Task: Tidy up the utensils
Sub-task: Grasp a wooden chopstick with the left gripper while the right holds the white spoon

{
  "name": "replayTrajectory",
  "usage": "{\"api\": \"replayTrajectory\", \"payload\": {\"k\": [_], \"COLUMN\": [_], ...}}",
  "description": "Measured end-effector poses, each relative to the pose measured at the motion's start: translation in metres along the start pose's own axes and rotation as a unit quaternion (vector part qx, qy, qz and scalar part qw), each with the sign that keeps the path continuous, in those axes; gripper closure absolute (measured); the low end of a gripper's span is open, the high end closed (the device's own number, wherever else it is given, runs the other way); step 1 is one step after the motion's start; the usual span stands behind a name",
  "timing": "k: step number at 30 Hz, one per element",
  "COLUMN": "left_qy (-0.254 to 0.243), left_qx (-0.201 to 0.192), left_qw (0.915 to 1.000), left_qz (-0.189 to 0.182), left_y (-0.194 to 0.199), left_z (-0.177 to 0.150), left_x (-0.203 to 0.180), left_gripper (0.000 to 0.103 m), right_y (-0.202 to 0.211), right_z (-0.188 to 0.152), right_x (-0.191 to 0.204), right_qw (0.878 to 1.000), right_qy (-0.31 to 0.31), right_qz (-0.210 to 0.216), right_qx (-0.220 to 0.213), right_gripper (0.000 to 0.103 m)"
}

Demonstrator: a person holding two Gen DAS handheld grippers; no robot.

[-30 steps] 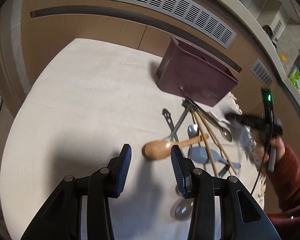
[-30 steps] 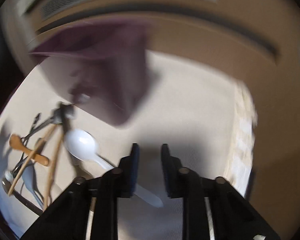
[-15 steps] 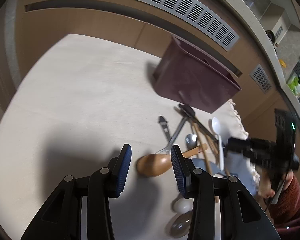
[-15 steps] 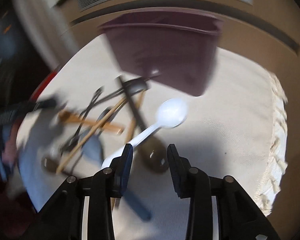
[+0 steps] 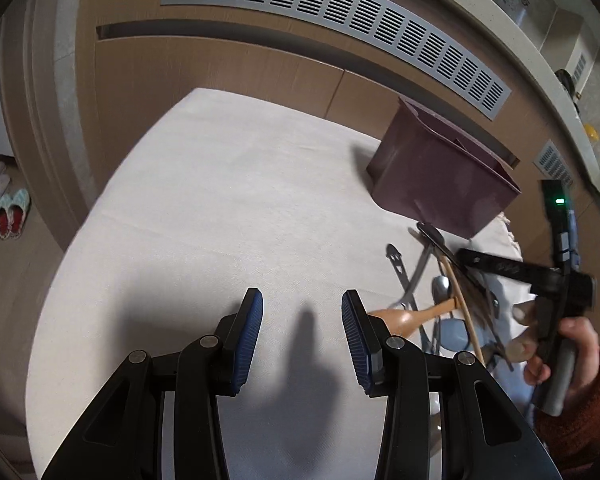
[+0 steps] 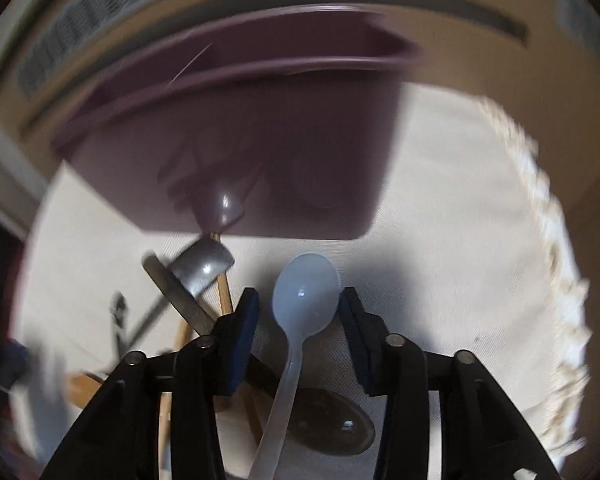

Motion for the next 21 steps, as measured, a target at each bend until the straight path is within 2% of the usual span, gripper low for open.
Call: {"api": "replayTrajectory", "payload": {"k": [1, 2, 6, 9, 11, 14, 16, 17, 20, 21], "left_qy": [0.002, 0.003, 0.000, -0.019, -0.049, -0.080, -0.103, -0.111, -0.133, -0.138], "left_qx": [0.004, 0.007, 0.034, 0.050, 0.059, 0.076, 0.085, 0.089, 0.111, 0.118], "left_qw": [0.9999, 0.9998, 0.9973, 0.9944, 0.9915, 0.9893, 0.9886, 0.9883, 0.9849, 0.9834], "left_qz": [-0.010, -0.020, -0.066, -0.091, -0.106, -0.096, -0.070, -0.055, -0.009, -0.003], "left_y": [0.000, -0.001, -0.005, -0.012, -0.021, -0.041, -0.061, -0.069, -0.097, -0.103], "left_z": [-0.001, -0.003, -0.010, -0.007, -0.001, 0.003, 0.005, 0.007, 0.015, 0.016], "left_x": [-0.001, -0.003, -0.021, -0.050, -0.083, -0.121, -0.143, -0.150, -0.162, -0.163], "left_gripper": [0.061, 0.061, 0.061, 0.061, 0.061, 0.061, 0.063, 0.068, 0.081, 0.082], "right_y": [0.000, 0.001, 0.020, 0.042, 0.054, 0.072, 0.082, 0.081, 0.091, 0.089], "right_z": [0.000, 0.000, -0.004, -0.012, -0.020, -0.032, -0.040, -0.060, -0.071, -0.071], "right_x": [0.006, 0.008, -0.002, -0.020, -0.031, -0.047, -0.050, -0.047, -0.054, -0.054], "right_qw": [1.000, 0.999, 0.998, 0.997, 0.997, 0.996, 0.995, 0.994, 0.993, 0.993], "right_qy": [0.022, 0.031, 0.049, 0.057, 0.050, 0.038, 0.033, 0.032, 0.029, 0.029], "right_qz": [-0.017, -0.022, 0.000, -0.018, -0.013, 0.000, 0.002, 0.000, 0.006, 0.009], "right_qx": [-0.003, -0.007, -0.031, -0.055, -0.064, -0.079, -0.094, -0.102, -0.116, -0.118], "right_gripper": [0.064, 0.073, 0.074, 0.074, 0.074, 0.074, 0.074, 0.074, 0.074, 0.074]}}
Point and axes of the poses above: each gripper's, at about its wrist camera, not at the fingertips, and y roughly against the way its jaws point, x to its left, z to its top, the point moved 3 cm from there along -y, roughly the way its jaws point, and after that the axes turned 1 degree about z, right-handed, at the moved point
